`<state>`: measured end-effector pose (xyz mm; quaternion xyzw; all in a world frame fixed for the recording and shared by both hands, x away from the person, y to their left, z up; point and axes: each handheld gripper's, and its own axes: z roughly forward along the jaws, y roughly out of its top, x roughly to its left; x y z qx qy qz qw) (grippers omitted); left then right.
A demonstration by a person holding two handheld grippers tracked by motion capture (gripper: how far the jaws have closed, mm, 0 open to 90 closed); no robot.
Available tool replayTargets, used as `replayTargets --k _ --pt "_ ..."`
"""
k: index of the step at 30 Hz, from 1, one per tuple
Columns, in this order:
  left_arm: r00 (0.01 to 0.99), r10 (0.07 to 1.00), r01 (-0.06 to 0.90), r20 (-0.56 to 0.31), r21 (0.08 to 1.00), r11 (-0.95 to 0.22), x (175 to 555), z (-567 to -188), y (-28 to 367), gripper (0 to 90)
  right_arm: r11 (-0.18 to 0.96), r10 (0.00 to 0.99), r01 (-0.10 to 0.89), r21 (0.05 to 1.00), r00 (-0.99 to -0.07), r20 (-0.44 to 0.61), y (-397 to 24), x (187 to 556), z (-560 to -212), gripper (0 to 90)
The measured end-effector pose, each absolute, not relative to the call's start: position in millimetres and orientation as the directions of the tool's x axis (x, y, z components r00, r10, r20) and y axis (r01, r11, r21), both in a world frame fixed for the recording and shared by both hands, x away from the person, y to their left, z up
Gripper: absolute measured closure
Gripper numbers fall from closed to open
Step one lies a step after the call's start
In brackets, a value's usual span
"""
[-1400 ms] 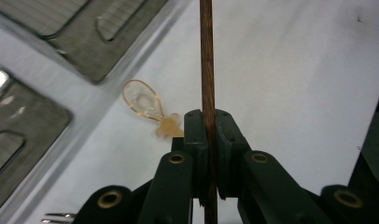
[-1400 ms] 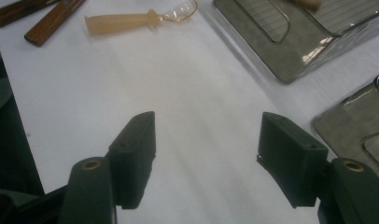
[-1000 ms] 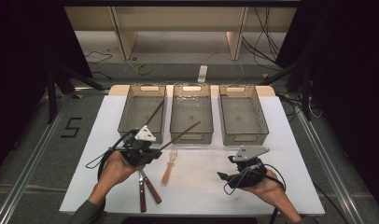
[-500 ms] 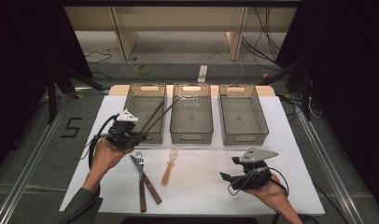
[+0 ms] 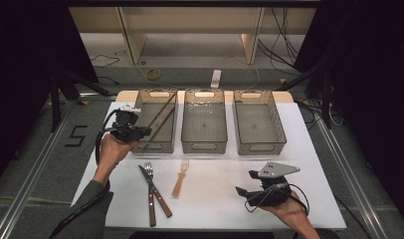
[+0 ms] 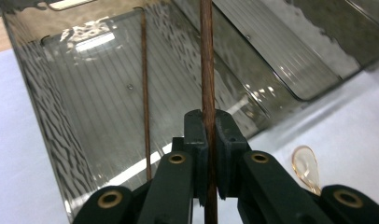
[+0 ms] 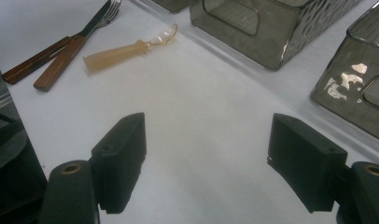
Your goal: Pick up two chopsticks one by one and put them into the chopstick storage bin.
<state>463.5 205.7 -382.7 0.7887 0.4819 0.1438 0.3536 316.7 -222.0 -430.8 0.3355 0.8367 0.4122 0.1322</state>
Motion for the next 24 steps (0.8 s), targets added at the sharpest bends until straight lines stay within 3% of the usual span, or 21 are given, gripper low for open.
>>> replayTargets --k 15,24 --pt "0.438 0.896 0.681 -0.075 0.677 -0.277 498.4 -379.4 206.2 84.7 0.441 0.662 0.451 0.776 -0.747 0.059 -221.1 312.7 -432.6 28.6" --pt "0.414 0.905 0.707 -0.096 0.660 -0.253 512.2 -390.3 208.3 84.6 0.445 0.654 0.444 0.778 -0.755 0.057 -221.5 310.7 -432.6 28.6"
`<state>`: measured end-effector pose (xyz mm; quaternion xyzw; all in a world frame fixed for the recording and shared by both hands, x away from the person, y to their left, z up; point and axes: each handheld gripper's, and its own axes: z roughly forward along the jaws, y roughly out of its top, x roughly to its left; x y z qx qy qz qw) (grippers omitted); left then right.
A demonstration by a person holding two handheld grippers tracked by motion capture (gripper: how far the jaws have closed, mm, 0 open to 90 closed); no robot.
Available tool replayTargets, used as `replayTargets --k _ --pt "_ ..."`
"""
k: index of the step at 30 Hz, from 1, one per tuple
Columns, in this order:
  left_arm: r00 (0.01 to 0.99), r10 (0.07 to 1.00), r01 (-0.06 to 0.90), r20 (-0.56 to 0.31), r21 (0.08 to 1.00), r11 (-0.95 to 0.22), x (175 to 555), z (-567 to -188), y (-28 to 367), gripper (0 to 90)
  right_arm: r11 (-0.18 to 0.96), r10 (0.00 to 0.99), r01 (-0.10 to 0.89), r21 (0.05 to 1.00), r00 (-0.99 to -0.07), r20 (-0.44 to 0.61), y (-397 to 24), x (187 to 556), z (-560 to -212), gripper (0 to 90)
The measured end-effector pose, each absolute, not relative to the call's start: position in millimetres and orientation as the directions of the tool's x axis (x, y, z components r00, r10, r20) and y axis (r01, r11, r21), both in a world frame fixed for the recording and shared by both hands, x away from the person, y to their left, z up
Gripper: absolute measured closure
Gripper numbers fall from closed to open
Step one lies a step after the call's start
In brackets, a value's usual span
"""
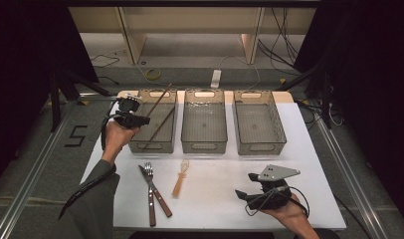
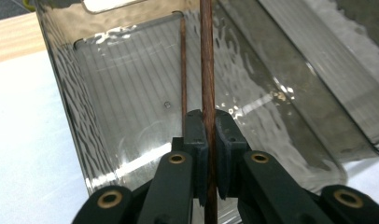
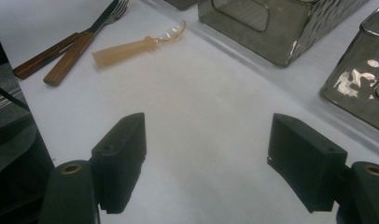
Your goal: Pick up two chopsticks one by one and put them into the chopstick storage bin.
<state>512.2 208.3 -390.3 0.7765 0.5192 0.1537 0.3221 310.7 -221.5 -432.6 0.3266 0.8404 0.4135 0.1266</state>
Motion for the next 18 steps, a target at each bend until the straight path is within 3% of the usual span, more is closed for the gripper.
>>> replayTargets --k 18 --pt "0.413 0.908 0.721 -0.073 0.635 -0.277 524.7 -399.3 206.9 84.2 0.456 0.638 0.441 0.773 -0.767 0.061 -219.8 310.1 -432.8 28.6"
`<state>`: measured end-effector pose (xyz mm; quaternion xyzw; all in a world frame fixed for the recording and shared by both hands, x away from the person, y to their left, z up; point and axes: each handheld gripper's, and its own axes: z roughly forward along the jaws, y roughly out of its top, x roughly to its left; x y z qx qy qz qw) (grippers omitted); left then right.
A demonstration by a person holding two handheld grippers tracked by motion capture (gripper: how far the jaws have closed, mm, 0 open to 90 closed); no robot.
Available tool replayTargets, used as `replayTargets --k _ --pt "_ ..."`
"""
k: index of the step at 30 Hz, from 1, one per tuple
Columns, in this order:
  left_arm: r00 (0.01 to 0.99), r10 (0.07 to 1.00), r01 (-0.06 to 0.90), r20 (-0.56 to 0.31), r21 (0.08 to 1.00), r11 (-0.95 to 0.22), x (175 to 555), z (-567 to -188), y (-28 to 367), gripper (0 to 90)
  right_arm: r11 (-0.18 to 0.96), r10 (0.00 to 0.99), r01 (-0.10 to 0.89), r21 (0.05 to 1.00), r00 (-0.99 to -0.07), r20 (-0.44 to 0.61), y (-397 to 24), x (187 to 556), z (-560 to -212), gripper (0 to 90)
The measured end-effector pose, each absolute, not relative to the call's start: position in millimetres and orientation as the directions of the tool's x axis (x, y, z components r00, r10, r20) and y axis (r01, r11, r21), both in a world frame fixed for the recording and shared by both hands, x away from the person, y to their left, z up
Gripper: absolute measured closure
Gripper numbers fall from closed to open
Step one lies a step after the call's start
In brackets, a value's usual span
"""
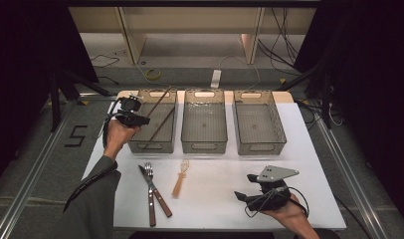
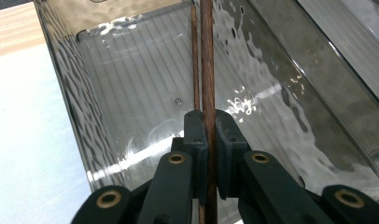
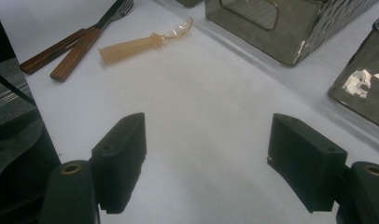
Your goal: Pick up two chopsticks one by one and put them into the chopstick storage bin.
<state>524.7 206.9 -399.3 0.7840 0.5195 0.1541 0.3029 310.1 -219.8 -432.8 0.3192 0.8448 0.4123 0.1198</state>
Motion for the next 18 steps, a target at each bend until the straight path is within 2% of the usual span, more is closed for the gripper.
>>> replayTargets --k 6,8,10,13,18 --pt "0.390 0.917 0.722 -0.080 0.644 -0.251 526.6 -402.1 206.1 82.3 0.457 0.636 0.438 0.774 -0.769 0.061 -219.8 309.9 -432.3 28.6" --pt "0.369 0.925 0.727 -0.091 0.648 -0.226 527.5 -401.7 205.4 69.9 0.459 0.634 0.440 0.772 -0.771 0.063 -220.2 310.1 -432.2 28.6" --pt "0.372 0.923 0.717 -0.094 0.660 -0.222 526.7 -398.5 202.4 61.4 0.460 0.633 0.442 0.770 -0.771 0.064 -220.3 310.2 -432.2 28.7" --pt "0.379 0.921 0.700 -0.087 0.678 -0.224 524.1 -390.1 198.2 53.2 0.460 0.633 0.441 0.770 -0.772 0.064 -220.0 310.2 -432.1 28.7" --pt "0.411 0.907 0.691 -0.098 0.682 -0.239 516.2 -381.0 190.6 46.0 0.460 0.635 0.442 0.770 -0.770 0.062 -220.3 309.7 -431.6 28.7"
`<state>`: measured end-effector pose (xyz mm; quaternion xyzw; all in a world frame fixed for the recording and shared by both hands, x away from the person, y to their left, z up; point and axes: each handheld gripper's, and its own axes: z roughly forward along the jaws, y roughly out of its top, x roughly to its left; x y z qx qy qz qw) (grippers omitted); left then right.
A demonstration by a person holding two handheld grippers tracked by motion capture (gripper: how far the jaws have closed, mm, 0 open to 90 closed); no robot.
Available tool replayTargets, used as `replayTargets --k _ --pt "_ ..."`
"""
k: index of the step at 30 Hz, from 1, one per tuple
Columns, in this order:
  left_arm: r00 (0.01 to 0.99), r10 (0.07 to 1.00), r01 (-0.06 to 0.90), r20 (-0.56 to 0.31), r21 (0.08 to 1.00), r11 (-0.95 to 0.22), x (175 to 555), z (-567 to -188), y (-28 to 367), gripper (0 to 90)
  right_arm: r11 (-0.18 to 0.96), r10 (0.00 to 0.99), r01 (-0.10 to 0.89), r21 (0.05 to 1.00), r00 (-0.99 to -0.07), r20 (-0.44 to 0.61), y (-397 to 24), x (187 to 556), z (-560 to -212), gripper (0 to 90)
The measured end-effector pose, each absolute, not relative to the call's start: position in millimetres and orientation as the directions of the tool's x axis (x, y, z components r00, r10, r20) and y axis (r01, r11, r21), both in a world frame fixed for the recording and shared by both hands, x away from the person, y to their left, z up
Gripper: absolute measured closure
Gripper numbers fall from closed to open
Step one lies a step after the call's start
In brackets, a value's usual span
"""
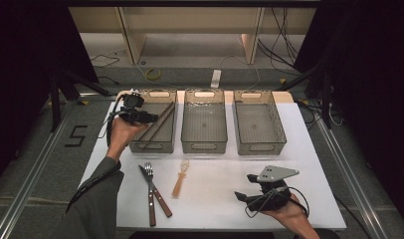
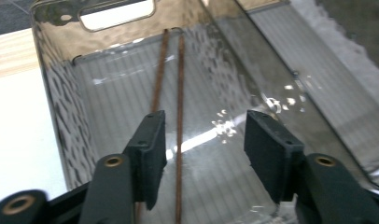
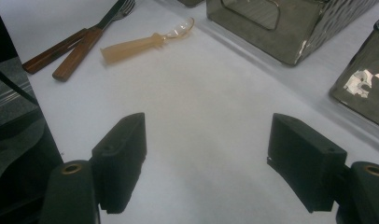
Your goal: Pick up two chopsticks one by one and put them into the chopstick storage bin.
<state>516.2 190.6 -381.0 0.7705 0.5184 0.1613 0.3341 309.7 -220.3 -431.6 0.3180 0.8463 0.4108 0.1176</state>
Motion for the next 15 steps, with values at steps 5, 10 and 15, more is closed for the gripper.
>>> replayTargets --k 5,10,15 --pt "0.441 0.887 0.694 -0.138 0.679 -0.239 502.6 -377.3 181.2 38.4 0.458 0.638 0.442 0.771 -0.768 0.062 -220.4 309.6 -431.6 28.7" --pt "0.464 0.867 0.697 -0.181 0.679 -0.231 486.2 -376.3 172.0 27.8 0.455 0.641 0.444 0.772 -0.765 0.062 -221.2 309.5 -431.4 28.7" --pt "0.498 0.849 0.683 -0.177 0.684 -0.257 469.5 -375.3 160.8 22.3 0.447 0.644 0.440 0.779 -0.762 0.061 -221.7 309.5 -430.8 28.6"
